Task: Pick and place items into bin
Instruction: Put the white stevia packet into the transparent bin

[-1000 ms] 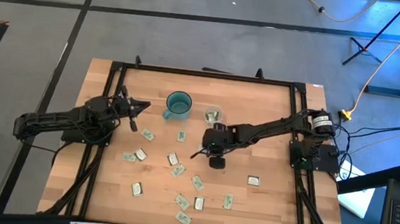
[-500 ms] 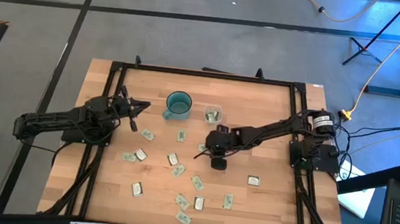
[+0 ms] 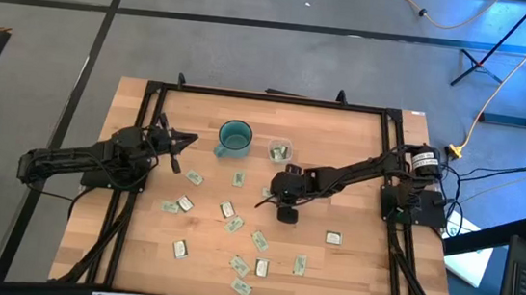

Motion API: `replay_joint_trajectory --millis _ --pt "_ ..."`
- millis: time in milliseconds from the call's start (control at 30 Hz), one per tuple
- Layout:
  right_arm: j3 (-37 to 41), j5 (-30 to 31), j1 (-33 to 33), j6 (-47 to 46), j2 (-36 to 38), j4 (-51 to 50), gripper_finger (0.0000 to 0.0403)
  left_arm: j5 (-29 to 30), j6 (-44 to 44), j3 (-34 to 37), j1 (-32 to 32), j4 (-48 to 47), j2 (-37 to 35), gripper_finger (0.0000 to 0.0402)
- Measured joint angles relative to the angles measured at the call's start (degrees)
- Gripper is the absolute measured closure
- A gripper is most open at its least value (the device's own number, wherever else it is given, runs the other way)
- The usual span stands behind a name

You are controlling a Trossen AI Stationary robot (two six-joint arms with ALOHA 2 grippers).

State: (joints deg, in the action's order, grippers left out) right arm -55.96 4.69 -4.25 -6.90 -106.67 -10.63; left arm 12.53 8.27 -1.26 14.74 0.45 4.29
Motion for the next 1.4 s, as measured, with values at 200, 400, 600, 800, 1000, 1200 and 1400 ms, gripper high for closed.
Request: replay_joint_trajectory --millis 200,400,600,800,1000,1200,1400 --pt "-1.34 -0.15 0.0 -0.46 0.3 -2.55 0.04 0.0 0.0 0.0 0.0 0.0 0.0 0.0382" --pt "-7.48 6.85 -0.04 0.26 4.25 -11.33 0.0401 0.0 0.0 0.0 0.0 0.01 0.0 0.0382" --pt "-14.67 17.27 1.84 4.36 7.69 -17.57 0.0401 0.0 0.0 0.0 0.0 0.02 0.0 0.0382" --pt "-18.36 18.33 6.36 10.21 7.89 -18.43 0.0401 0.0 0.0 0.0 0.0 0.0 0.0 0.0382" --pt "-15.78 15.08 12.88 8.48 7.87 -20.08 0.0401 0.0 0.02 0.0 0.0 0.0 0.0 0.0382" --pt "-9.83 9.18 17.19 7.43 7.85 -16.22 0.0401 0.0 0.02 0.0 0.0 0.0 0.0 0.0382" --pt "-7.37 6.94 18.34 7.18 7.85 -12.95 0.0401 0.0 0.02 0.0 0.0 0.0 0.0 0.0382"
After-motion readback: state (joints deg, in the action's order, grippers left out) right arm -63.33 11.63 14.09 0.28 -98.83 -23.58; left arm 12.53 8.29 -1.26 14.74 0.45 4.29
